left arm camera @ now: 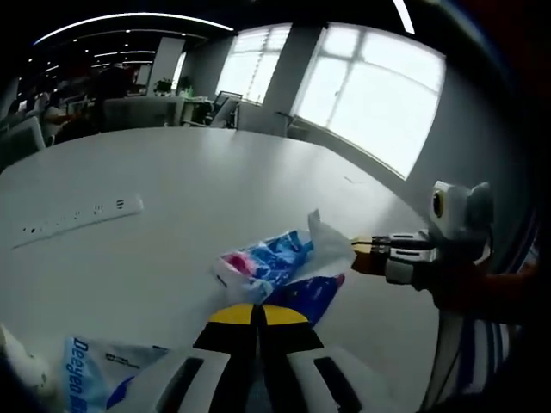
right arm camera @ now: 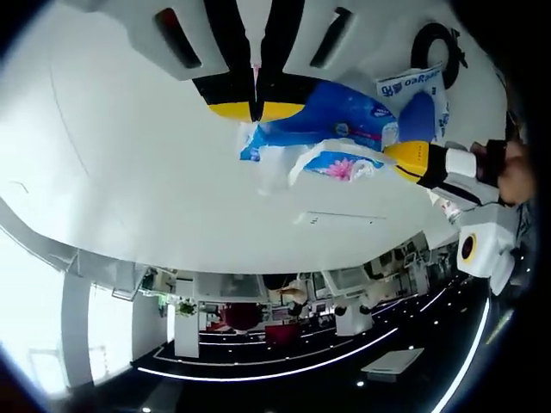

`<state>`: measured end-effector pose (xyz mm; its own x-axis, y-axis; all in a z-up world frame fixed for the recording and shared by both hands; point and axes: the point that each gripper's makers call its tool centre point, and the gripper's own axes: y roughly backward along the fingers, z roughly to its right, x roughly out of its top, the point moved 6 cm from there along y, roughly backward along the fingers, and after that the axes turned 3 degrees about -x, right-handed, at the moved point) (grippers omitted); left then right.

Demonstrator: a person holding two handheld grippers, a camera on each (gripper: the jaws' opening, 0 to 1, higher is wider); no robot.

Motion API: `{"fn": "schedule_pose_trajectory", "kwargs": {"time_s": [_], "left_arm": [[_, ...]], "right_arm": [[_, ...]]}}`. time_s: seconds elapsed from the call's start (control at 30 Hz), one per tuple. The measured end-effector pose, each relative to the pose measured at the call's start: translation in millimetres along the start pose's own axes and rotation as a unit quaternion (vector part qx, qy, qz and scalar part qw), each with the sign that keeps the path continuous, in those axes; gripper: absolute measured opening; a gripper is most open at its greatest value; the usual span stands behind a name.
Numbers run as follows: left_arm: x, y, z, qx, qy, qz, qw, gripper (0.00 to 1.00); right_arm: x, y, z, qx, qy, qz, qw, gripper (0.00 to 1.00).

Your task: Arrange the tabletop items into an orderly group along one side of the table until the central work area is clear of visible clutter.

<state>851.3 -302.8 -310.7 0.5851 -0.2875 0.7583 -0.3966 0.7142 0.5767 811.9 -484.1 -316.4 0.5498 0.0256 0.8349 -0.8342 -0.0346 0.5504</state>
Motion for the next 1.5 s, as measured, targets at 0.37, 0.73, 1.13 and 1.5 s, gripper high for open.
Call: {"fn": "schedule_pose_trajectory", "kwargs": {"time_s": [0.37,0.73,1.13,1.5], "left_arm": [[-6.6,-26.1,-3.8,-0.007,-0.014,-0.011,0.9998,0.0],[-11.9,-35.6,4.3,-0.027,-0.026,-0.013,0.9992,0.0],[-17.9,-47.0,7.0,-0.026,-0.043,-0.032,0.9983,0.0],[-21.6,-45.6,6.0,-0.014,-0.071,-0.041,0.9965,0.03]], "right_arm": [[-14.4,-10.8,10.4,-0.027,0.0,-0.011,0.9996,0.0],[-23.1,-12.5,23.0,-0.042,-0.006,-0.018,0.999,0.0],[-28.3,-6.5,24.3,-0.054,-0.002,-0.02,0.9984,0.0],[-28.1,-0.3,18.4,-0.056,0.003,-0.025,0.9981,0.05]]}}
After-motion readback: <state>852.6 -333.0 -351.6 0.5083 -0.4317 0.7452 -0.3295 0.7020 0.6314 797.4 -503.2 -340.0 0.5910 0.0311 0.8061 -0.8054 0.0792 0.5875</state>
